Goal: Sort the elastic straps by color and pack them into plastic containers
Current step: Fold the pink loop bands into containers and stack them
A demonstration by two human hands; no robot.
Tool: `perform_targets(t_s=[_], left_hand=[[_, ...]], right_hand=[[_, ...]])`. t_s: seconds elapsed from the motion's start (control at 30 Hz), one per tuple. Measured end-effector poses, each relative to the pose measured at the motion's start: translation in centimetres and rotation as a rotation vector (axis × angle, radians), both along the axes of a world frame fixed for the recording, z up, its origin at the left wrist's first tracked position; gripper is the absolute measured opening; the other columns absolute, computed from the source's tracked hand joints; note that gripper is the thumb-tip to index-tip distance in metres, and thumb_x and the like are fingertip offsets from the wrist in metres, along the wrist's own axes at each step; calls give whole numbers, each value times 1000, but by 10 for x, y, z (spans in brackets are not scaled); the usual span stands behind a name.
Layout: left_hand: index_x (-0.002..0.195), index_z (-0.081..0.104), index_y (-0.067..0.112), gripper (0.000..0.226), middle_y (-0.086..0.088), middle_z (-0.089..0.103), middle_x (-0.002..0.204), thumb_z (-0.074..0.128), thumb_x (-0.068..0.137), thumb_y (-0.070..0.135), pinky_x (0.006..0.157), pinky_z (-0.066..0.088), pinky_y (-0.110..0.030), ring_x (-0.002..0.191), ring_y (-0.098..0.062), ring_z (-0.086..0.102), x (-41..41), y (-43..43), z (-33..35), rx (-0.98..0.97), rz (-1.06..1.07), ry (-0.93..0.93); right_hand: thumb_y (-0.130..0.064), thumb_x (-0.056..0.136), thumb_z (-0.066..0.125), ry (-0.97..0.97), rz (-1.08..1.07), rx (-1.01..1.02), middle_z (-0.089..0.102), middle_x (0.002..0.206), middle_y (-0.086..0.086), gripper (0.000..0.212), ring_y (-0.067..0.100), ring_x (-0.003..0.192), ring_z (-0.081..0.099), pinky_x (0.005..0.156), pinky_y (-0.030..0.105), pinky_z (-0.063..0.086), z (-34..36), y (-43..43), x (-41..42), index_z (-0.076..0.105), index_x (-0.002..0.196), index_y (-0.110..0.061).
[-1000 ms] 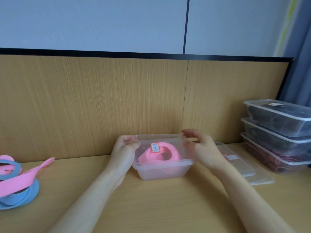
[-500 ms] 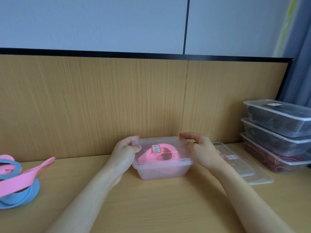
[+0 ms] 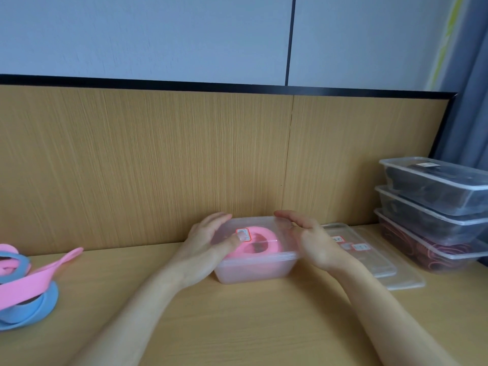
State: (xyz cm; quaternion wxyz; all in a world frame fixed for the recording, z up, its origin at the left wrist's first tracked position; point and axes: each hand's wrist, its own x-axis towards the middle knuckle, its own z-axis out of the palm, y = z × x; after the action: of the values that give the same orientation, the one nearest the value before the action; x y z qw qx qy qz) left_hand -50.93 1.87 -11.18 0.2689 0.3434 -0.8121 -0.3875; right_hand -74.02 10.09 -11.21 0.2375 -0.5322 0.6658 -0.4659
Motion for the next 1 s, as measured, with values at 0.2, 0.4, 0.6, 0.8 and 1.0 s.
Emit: perform_targets(t_s=[0.2, 0.4, 0.6, 0.8, 1.0], left_hand=[[154, 35, 41, 125, 32, 20, 157, 57, 46, 99, 123, 16, -30, 148, 3, 15, 2, -2, 0, -35, -24, -71], [155, 31, 42, 134, 31, 18, 157, 55, 39, 104, 124, 18, -33, 148, 1, 15, 3, -5, 3, -45, -46, -156], [156, 29, 42, 130, 33, 18, 153, 54, 43, 102, 117, 20, -23, 144, 4, 19, 6, -13, 8, -84, -71, -215], [148, 44, 32, 110, 27, 36, 144, 70, 53, 78, 114, 27, -18, 136, 11, 33, 7, -17, -4, -12, -32, 73], [140, 52, 34, 90, 19, 50, 139, 80, 61, 68, 102, 40, -19, 128, 7, 48, 12, -24, -13, 130, 46, 285]], right_hand=[[-21, 108, 36, 376, 42, 39, 28, 163, -13, 47, 5, 150, 17, 117, 19, 9, -1, 3, -2, 37, 156, -22], [-42, 109, 27, 744, 100, 174, 10, 166, -25, 51, 7, 154, -5, 124, 48, -8, 8, 3, 3, 21, 159, -40], [-50, 106, 20, 940, 200, 253, 16, 168, -12, 59, 10, 155, 5, 125, 48, -4, 23, -6, 19, 20, 160, -25], [-69, 96, 35, 856, 208, 266, 41, 148, -1, 70, 23, 138, 33, 114, 40, 28, 31, -21, 38, 35, 148, -23], [-71, 84, 61, 682, 315, 162, 40, 149, -7, 85, 18, 140, 31, 116, 36, 24, 30, -26, 34, 30, 155, -37]])
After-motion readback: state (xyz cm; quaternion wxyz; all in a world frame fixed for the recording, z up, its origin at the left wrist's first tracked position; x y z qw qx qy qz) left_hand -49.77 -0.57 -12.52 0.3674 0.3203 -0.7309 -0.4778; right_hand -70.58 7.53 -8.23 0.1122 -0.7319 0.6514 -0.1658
